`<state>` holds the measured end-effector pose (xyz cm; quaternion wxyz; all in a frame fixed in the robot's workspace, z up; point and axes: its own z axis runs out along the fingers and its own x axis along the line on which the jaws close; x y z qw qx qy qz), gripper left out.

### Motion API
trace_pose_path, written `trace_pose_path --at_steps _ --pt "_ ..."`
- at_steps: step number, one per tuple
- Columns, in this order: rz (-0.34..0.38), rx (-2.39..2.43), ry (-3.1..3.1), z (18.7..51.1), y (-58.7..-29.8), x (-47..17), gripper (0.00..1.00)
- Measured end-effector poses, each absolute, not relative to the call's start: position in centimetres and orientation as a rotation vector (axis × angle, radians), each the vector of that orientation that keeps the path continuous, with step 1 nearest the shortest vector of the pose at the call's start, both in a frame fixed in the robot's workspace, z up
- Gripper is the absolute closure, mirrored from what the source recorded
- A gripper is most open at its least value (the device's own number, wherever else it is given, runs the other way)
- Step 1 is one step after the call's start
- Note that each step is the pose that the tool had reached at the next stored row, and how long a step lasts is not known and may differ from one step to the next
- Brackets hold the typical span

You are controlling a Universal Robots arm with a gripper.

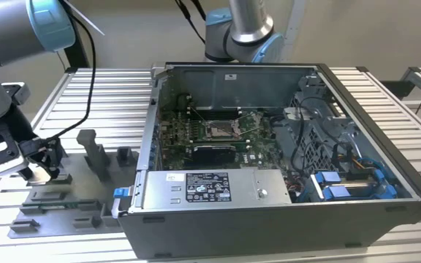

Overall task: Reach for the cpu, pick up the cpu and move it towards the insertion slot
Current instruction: 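Pick up the cpu and move it towards the insertion slot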

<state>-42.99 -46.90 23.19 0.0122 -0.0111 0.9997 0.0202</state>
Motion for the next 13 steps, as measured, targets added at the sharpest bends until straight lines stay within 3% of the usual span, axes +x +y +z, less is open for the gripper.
trace_pose_path --at_steps 13 --pt "0.083 -0.035 3.116 26.9 -46.9 -43.0 1.00"
